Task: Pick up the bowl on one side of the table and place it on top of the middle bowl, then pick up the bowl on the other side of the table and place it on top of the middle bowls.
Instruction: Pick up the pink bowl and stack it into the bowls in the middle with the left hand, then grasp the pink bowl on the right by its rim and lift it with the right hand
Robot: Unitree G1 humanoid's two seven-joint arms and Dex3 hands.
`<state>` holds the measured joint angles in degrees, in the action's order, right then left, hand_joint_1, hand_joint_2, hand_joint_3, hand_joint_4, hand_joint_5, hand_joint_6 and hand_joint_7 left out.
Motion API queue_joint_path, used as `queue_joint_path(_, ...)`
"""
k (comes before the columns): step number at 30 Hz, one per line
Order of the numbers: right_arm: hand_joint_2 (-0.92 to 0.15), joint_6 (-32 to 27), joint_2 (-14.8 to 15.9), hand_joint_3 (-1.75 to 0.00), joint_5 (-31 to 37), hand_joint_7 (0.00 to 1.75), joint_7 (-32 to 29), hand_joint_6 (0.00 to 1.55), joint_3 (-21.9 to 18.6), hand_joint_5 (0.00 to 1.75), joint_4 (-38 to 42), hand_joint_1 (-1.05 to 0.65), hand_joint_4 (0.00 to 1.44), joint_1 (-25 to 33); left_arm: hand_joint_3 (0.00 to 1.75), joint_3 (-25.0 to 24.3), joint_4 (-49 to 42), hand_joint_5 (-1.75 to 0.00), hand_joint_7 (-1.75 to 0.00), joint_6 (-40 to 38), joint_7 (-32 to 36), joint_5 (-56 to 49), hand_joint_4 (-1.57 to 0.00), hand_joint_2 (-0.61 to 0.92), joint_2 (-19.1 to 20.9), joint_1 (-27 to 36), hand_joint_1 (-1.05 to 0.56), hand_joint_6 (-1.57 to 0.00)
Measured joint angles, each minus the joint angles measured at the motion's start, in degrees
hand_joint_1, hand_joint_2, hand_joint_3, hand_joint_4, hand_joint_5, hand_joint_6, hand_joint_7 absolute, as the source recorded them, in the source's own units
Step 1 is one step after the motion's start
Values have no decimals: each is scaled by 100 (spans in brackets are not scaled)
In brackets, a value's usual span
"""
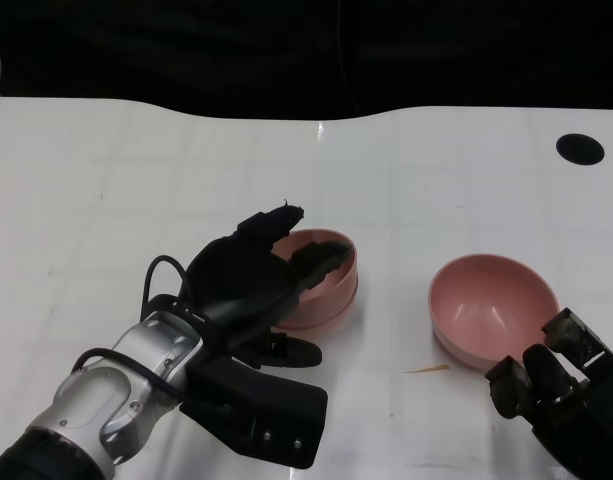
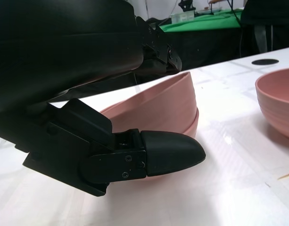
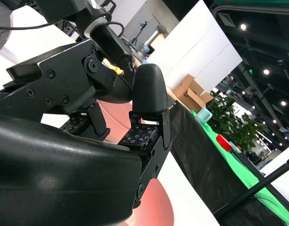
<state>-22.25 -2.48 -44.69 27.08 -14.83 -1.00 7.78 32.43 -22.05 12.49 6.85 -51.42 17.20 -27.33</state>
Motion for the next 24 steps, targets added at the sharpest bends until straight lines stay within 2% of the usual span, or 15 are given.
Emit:
queue_joint_path(1, -66, -5, 2, -98, -1, 144, -14, 79, -6, 173, -11, -12, 81, 5, 26, -198, 176, -5, -3, 161, 100, 298, -20, 92, -13, 165, -69, -44)
queue_joint_path(2, -67, -12, 5, -98, 0, 145, -54, 79, -22, 174, -19, -12, 81, 13, 14, -414, 401, -10, -5, 360, 223, 628, -41, 92, -48, 335, -49, -57)
queue_joint_path(3, -67, -17, 7, -98, 4, 145, -84, 79, -29, 174, -23, -12, 81, 17, 9, -597, 581, -13, -6, 542, 331, 917, -57, 92, -95, 471, -36, -67)
queue_joint_path(4, -67, -20, 8, -98, 3, 145, -82, 78, -28, 174, -27, -11, 81, 15, 7, -807, 769, -15, -6, 735, 402, 1290, -68, 92, -166, 613, -26, -74)
queue_joint_path(5, -67, -22, 9, -98, 3, 145, -80, 78, -27, 174, -26, -11, 80, 10, 9, -978, 901, -22, -9, 905, 401, 1678, -87, 92, -238, 710, -12, -83)
queue_joint_path(8, -67, -28, 9, -97, -2, 145, -67, 78, -25, 174, -25, -11, 80, -4, 19, -1432, 1206, -25, -9, 1154, 67, 2973, -100, 92, -449, 1063, -3, -90)
queue_joint_path(11, -67, -32, 10, -97, -4, 145, -53, 78, -48, 174, -10, -11, 79, -7, 29, -1727, 1791, -24, -7, 624, -790, 4158, -98, 92, -466, 1444, 2, -89)
queue_joint_path(14, -67, -32, 10, -99, -1, 145, -39, 78, -55, 175, -3, -11, 80, -10, 34, -2062, 2461, -86, -6, -199, -1705, 5532, -67, 92, -425, 1760, 5, -90)
queue_joint_path(16, -66, -31, 10, -100, 1, 145, -39, 78, -58, 175, -3, -11, 80, -11, 34, -2250, 2753, -96, -6, -591, -2015, 5994, -62, 92, -390, 1880, 5, -90)
queue_joint_path(17, -67, -32, 8, -101, 0, 145, -39, 78, -56, 175, -1, -10, 80, -20, 60, -2359, 2917, -118, -10, -840, -2110, 6250, -54, 85, -398, 1949, 7, -94)
queue_joint_path(18, -67, -33, 8, -102, -3, 145, -38, 78, -60, 175, 1, -10, 80, -25, 77, -2470, 3083, -129, -14, -1120, -2163, 6530, -50, 78, -411, 2023, 8, -94)
queue_joint_path(20, -67, -35, 9, -102, -11, 146, -37, 78, -83, 175, 6, -10, 79, -27, 92, -2690, 3355, -138, -18, -1637, -2245, 7014, -46, 71, -438, 2191, 9, -94)
queue_joint_path(24, -67, -39, 9, -103, -12, 146, -36, 77, -97, 175, 13, -10, 79, -31, 96, -2830, 3558, -140, -21, -2059, -2294, 7201, -45, 69, -461, 2282, 9, -93)
